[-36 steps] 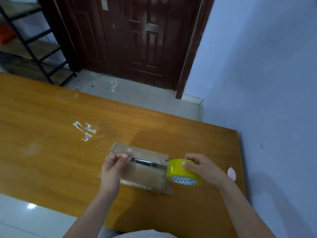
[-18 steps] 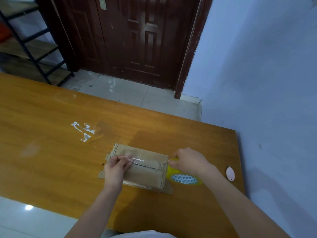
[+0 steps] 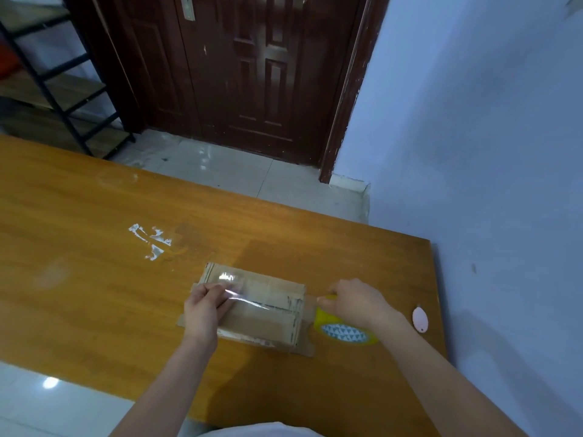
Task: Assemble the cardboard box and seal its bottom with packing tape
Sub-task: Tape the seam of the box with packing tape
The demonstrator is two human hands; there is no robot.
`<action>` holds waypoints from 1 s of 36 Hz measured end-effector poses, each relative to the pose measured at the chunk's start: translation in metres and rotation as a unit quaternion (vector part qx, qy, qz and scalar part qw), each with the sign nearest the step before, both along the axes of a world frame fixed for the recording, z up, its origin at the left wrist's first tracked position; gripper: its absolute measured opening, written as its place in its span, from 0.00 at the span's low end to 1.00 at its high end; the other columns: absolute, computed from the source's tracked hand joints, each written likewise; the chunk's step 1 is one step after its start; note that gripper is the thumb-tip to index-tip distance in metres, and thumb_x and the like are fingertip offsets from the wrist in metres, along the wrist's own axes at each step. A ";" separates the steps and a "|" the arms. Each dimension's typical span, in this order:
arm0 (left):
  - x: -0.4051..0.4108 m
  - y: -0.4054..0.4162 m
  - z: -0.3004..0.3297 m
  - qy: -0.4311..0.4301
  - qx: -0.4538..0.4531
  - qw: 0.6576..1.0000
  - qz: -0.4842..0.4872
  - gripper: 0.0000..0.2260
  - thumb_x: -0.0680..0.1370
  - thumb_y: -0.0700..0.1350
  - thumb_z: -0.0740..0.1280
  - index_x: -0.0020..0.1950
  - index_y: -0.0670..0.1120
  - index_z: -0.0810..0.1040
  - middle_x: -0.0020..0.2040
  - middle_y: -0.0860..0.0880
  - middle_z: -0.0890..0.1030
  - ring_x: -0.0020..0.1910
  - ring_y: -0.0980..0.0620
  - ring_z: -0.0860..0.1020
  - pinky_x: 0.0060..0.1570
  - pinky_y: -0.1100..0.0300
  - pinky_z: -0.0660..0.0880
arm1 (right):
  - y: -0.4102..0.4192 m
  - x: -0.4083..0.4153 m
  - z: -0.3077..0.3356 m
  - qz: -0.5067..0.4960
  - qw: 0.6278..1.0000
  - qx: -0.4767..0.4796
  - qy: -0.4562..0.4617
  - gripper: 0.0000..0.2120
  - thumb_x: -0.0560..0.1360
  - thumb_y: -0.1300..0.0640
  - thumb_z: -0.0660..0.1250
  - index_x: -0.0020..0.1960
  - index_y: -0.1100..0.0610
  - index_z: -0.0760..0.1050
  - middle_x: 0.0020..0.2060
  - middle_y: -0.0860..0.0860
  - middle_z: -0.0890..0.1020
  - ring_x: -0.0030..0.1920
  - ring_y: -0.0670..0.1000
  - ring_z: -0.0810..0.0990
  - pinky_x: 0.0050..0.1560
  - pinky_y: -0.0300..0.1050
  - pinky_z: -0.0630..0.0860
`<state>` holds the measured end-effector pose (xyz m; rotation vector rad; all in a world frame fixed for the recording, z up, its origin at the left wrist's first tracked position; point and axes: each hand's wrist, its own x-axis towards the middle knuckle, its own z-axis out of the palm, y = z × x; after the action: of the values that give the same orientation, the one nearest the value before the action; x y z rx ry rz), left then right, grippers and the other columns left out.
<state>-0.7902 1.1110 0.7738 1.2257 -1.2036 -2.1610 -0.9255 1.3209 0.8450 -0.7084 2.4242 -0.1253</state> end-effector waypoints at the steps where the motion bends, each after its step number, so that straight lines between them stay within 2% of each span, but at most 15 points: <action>1: 0.001 -0.001 0.001 0.007 0.013 1.000 -0.001 0.07 0.78 0.35 0.63 0.41 0.41 0.73 0.43 0.41 0.82 0.51 0.43 0.81 0.48 0.58 0.79 | 0.004 0.000 -0.002 -0.002 0.999 -0.031 -0.009 0.21 0.78 0.41 0.57 0.59 0.54 0.77 0.34 0.50 0.78 0.30 0.47 0.74 0.30 0.43 0.71; 3: 0.003 -0.004 0.003 0.024 0.035 0.999 -0.010 0.07 0.79 0.35 0.61 0.42 0.41 0.73 0.47 0.39 0.82 0.53 0.42 0.81 0.50 0.55 0.80 | 0.013 -0.002 -0.007 -0.011 0.995 -0.092 -0.035 0.18 0.77 0.40 0.59 0.41 0.52 0.75 0.28 0.50 0.70 0.26 0.48 0.66 0.28 0.44 0.62; 5: 0.004 -0.005 0.004 0.042 0.061 0.997 -0.018 0.06 0.79 0.34 0.60 0.43 0.40 0.73 0.53 0.35 0.80 0.55 0.41 0.80 0.50 0.55 0.80 | 0.022 -0.005 -0.009 -0.032 0.985 -0.152 -0.077 0.21 0.75 0.39 0.61 0.34 0.54 0.69 0.28 0.51 0.68 0.26 0.48 0.64 0.29 0.43 0.59; 9: 0.004 -0.008 0.005 0.059 0.114 0.992 -0.013 0.04 0.80 0.34 0.59 0.47 0.36 0.73 0.55 0.32 0.78 0.54 0.40 0.80 0.48 0.54 0.80 | 0.030 -0.007 -0.007 -0.071 0.950 -0.255 -0.164 0.19 0.73 0.39 0.66 0.37 0.54 0.77 0.32 0.49 0.77 0.32 0.46 0.76 0.35 0.42 0.70; 12: 0.004 -0.012 0.007 0.072 0.170 0.983 -0.004 0.07 0.81 0.37 0.57 0.51 0.35 0.72 0.54 0.35 0.79 0.50 0.42 0.82 0.47 0.54 0.81 | 0.028 -0.002 -0.006 -0.083 0.922 -0.305 -0.224 0.17 0.68 0.36 0.67 0.37 0.50 0.78 0.34 0.49 0.78 0.35 0.47 0.76 0.37 0.40 0.70; 14: 0.003 -0.015 0.008 0.080 0.203 0.976 0.010 0.08 0.81 0.38 0.56 0.47 0.36 0.72 0.53 0.37 0.80 0.46 0.44 0.83 0.46 0.53 0.80 | 0.028 -0.002 -0.005 -0.090 0.903 -0.329 -0.260 0.18 0.66 0.37 0.68 0.39 0.51 0.79 0.35 0.50 0.78 0.37 0.49 0.76 0.38 0.39 0.70; 16: 0.003 -0.017 0.010 0.087 0.223 0.971 0.026 0.10 0.81 0.38 0.56 0.43 0.38 0.72 0.50 0.38 0.81 0.43 0.44 0.84 0.44 0.52 0.81 | 0.030 -0.005 -0.003 -0.100 0.889 -0.345 -0.285 0.18 0.66 0.39 0.68 0.41 0.54 0.80 0.37 0.51 0.78 0.38 0.49 0.76 0.40 0.38 0.71; 18: 0.002 -0.018 0.009 0.093 0.229 0.968 0.038 0.09 0.81 0.38 0.56 0.44 0.38 0.71 0.49 0.38 0.81 0.43 0.42 0.84 0.44 0.50 0.81 | 0.035 -0.008 -0.002 -0.104 0.889 -0.343 -0.284 0.14 0.70 0.44 0.69 0.43 0.55 0.80 0.38 0.51 0.79 0.39 0.48 0.77 0.41 0.37 0.71; 21: 0.004 -0.017 0.008 0.083 0.172 0.981 0.021 0.06 0.81 0.36 0.56 0.49 0.37 0.71 0.49 0.38 0.82 0.48 0.42 0.83 0.44 0.52 0.82 | 0.037 -0.014 -0.007 -0.085 0.921 -0.298 -0.236 0.05 0.75 0.52 0.69 0.43 0.52 0.81 0.36 0.49 0.78 0.38 0.45 0.75 0.40 0.34 0.70; 24: 0.007 -0.014 0.007 0.046 0.061 0.997 0.018 0.06 0.81 0.35 0.58 0.45 0.39 0.72 0.49 0.37 0.82 0.48 0.45 0.83 0.44 0.57 0.82 | 0.035 -0.015 -0.011 -0.080 0.939 -0.268 -0.202 0.04 0.75 0.52 0.69 0.42 0.50 0.80 0.34 0.47 0.78 0.36 0.43 0.74 0.39 0.37 0.69; 26: 0.011 -0.016 0.005 -0.023 -0.085 0.996 0.001 0.07 0.79 0.38 0.62 0.42 0.42 0.74 0.47 0.41 0.83 0.46 0.48 0.82 0.44 0.56 0.79 | 0.033 -0.014 -0.012 -0.075 0.943 -0.267 -0.184 0.06 0.75 0.50 0.68 0.41 0.50 0.80 0.33 0.46 0.77 0.33 0.42 0.73 0.37 0.37 0.68; 28: 0.015 -0.021 0.001 -0.076 -0.229 0.969 -0.047 0.06 0.79 0.43 0.64 0.42 0.47 0.76 0.44 0.46 0.83 0.44 0.49 0.80 0.43 0.56 0.75 | 0.031 -0.013 -0.012 -0.076 0.947 -0.265 -0.166 0.06 0.75 0.48 0.67 0.41 0.47 0.80 0.34 0.45 0.79 0.34 0.41 0.76 0.36 0.36 0.71; 29: 0.017 -0.023 0.000 -0.088 -0.262 0.959 -0.067 0.06 0.78 0.45 0.64 0.43 0.48 0.77 0.43 0.47 0.83 0.43 0.49 0.79 0.41 0.56 0.74 | 0.029 -0.013 -0.012 -0.077 0.948 -0.266 -0.160 0.06 0.76 0.48 0.67 0.41 0.46 0.80 0.35 0.45 0.81 0.34 0.41 0.78 0.36 0.36 0.72; 32: 0.019 -0.026 -0.005 -0.096 -0.256 0.958 -0.087 0.06 0.79 0.45 0.64 0.42 0.48 0.77 0.43 0.44 0.82 0.42 0.47 0.78 0.38 0.56 0.73 | 0.024 -0.011 -0.012 -0.068 0.955 -0.261 -0.121 0.07 0.76 0.48 0.66 0.40 0.47 0.79 0.36 0.47 0.81 0.35 0.42 0.77 0.37 0.38 0.71; 36: 0.017 -0.023 -0.014 -0.086 -0.198 0.975 -0.049 0.06 0.79 0.43 0.65 0.43 0.47 0.79 0.42 0.48 0.84 0.44 0.50 0.81 0.42 0.58 0.74 | 0.012 -0.005 -0.012 -0.030 0.972 -0.221 -0.075 0.11 0.76 0.46 0.64 0.42 0.50 0.79 0.34 0.52 0.79 0.30 0.44 0.71 0.32 0.41 0.66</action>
<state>-0.7728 1.0876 0.7601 1.2120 -1.6991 -1.7835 -0.9310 1.3328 0.8334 -0.7827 2.2907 -0.7342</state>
